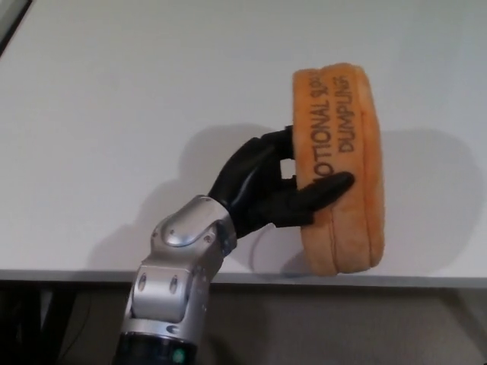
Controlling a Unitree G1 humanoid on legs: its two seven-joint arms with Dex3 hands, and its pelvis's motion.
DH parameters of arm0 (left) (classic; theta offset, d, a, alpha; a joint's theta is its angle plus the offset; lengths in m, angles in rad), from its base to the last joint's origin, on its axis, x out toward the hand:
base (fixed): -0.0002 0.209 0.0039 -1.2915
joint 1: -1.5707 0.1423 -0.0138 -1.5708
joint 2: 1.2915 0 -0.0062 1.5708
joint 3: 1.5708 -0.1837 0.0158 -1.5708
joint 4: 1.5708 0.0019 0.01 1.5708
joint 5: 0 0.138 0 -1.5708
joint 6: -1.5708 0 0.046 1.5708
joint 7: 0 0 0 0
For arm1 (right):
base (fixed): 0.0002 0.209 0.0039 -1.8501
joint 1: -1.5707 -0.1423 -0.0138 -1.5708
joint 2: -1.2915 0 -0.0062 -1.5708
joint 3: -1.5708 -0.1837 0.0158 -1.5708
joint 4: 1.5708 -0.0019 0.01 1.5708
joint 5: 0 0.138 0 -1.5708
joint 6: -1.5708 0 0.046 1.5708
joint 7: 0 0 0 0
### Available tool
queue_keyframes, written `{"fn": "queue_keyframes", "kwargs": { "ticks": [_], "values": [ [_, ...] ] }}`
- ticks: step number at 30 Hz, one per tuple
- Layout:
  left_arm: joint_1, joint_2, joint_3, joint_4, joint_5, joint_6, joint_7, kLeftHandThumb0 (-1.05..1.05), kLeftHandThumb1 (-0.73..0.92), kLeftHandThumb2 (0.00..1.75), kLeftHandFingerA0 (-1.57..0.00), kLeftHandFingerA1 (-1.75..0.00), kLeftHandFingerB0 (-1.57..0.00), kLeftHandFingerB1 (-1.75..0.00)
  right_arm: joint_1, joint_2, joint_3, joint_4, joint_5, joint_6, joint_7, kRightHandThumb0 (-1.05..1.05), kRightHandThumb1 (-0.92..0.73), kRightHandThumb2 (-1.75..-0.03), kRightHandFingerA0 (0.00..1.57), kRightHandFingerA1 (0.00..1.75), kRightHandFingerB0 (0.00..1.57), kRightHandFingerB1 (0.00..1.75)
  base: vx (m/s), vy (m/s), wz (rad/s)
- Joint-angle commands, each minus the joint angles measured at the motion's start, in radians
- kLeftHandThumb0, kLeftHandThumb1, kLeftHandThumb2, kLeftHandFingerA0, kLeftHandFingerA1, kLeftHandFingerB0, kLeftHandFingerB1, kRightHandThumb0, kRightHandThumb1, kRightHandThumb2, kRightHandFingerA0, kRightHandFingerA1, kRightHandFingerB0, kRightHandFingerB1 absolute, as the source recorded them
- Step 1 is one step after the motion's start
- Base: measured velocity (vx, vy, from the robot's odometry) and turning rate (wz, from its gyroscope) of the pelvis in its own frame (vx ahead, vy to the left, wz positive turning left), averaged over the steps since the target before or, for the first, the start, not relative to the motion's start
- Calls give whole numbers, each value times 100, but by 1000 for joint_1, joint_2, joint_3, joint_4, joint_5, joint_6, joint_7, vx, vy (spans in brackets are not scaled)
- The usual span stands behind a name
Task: A soft plate is kept in the center of the table close to the robot and the robot uses its left hand to pick up the plate, turns it upside down and places it back on the table
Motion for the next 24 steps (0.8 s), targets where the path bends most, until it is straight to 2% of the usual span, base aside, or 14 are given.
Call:
{"fn": "queue_keyframes", "kwargs": {
  "ticks": [1, 3, 4, 6, 7, 11, 12, 15, 19, 20, 24],
  "values": [
    [10, -180, 598, 48, -969, -61, 193, -23, 61, 69, -94, -175, -66, -175, 2, -41, 4, 57, -21, 17, 21, -79, -89, -67, 49, 41, 24, 31, 0, 0, 0],
    [5, -159, 625, 67, -957, -57, 207, -25, 61, 70, -94, -175, -65, -175, -3, -38, 8, 51, -21, 27, 19, -79, -88, -67, 48, 42, 23, 32, 0, 0, 0],
    [10, -140, 637, 77, -932, -50, 209, -28, 68, 68, -94, -175, -66, -175, -5, -37, 8, 46, -17, 34, 18, -86, -76, -107, 43, 54, 17, 45, 0, 0, 0],
    [13, -136, 647, 78, -905, -55, 225, -28, 66, 66, -95, -175, -63, -175, -6, -39, 8, 43, -18, 36, 17, -88, -77, -107, 43, 54, 16, 45, 0, 0, 0],
    [12, -132, 654, 83, -899, -52, 222, -27, 68, 65, -94, -175, -62, -175, -7, -40, 8, 41, -20, 37, 17, -79, -88, -67, 49, 43, 21, 32, 0, 0, 0],
    [6, -111, 667, 76, -879, 1, 224, -28, 71, 63, -94, -175, -65, -175, -21, -43, 9, 48, -13, 51, 22, -78, -88, -67, 51, 43, 23, 32, 0, 0, 0],
    [2, -108, 671, 75, -878, 10, 222, -28, 71, 64, -94, -175, -66, -175, -22, -43, 10, 47, -14, 53, 21, -80, -72, -107, 43, 55, 15, 45, 0, 0, 0],
    [-5, -108, 684, 63, -896, 40, 242, -26, 65, 61, -93, -175, -65, -175, -20, -44, 10, 48, -19, 45, 21, -84, -76, -107, 45, 55, 17, 45, 0, 0, 0],
    [-26, -110, 708, 48, -906, 50, 309, -30, 66, 62, -92, -175, -65, -175, -22, -55, 11, 36, -20, 53, 28, -85, -76, -107, 44, 54, 16, 45, 0, 0, 0],
    [-28, -100, 712, 54, -893, 55, 305, -31, 71, 63, -91, -175, -63, -175, -24, -57, 10, 33, -18, 59, 28, -84, -77, -107, 45, 54, 17, 45, 0, 0, 0],
    [-28, -61, 726, 72, -851, 96, 326, -26, 67, 64, -96, -175, -67, -175, -29, -55, 9, 37, -22, 52, 23, -90, -77, -108, 45, 54, 17, 45, 0, 0, 0]
  ]
}}
